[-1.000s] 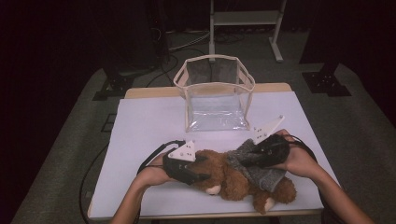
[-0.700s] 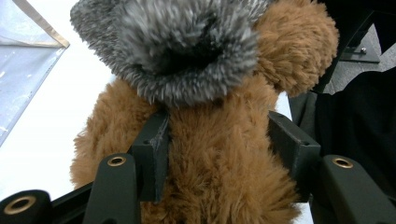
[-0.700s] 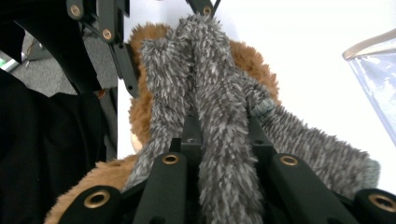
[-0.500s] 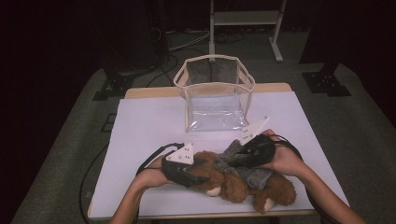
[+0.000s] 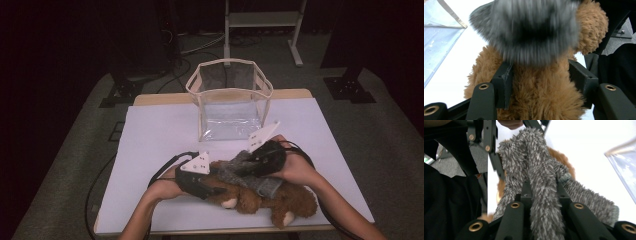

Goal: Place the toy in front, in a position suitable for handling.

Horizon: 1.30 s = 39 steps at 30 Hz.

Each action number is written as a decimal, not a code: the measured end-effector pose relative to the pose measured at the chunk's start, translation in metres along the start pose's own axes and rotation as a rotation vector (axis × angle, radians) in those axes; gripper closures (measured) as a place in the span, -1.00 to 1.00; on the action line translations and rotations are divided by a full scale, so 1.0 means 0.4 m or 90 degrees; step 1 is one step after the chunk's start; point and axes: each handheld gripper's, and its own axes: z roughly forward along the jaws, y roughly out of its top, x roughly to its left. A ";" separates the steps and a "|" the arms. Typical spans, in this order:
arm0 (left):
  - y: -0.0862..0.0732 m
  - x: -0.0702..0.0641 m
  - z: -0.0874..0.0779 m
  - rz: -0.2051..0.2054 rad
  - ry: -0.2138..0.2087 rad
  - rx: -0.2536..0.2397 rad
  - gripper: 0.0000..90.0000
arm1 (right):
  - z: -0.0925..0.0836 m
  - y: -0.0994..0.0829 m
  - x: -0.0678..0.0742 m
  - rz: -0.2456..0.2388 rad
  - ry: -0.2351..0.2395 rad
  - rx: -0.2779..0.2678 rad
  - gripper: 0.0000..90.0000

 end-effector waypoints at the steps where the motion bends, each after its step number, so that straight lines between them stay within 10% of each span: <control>1: -0.001 -0.001 -0.001 0.001 0.000 0.002 -0.06 | 0.014 0.008 0.003 0.001 0.005 0.007 0.64; 10: -0.004 0.002 0.001 0.000 -0.002 -0.001 -0.06 | -0.024 -0.061 -0.017 0.030 -0.011 0.017 0.64; 21: -0.011 0.003 -0.001 -0.003 -0.004 0.000 -0.06 | 0.012 -0.013 -0.004 0.001 -0.002 0.026 0.63; 32: -0.010 0.004 -0.002 -0.009 -0.004 0.001 -0.06 | -0.159 -0.211 -0.016 0.115 -0.068 -0.019 0.61; 39: 0.003 -0.002 -0.010 -0.008 0.001 0.011 -0.17 | -0.151 -0.262 -0.006 0.128 -0.057 -0.046 0.62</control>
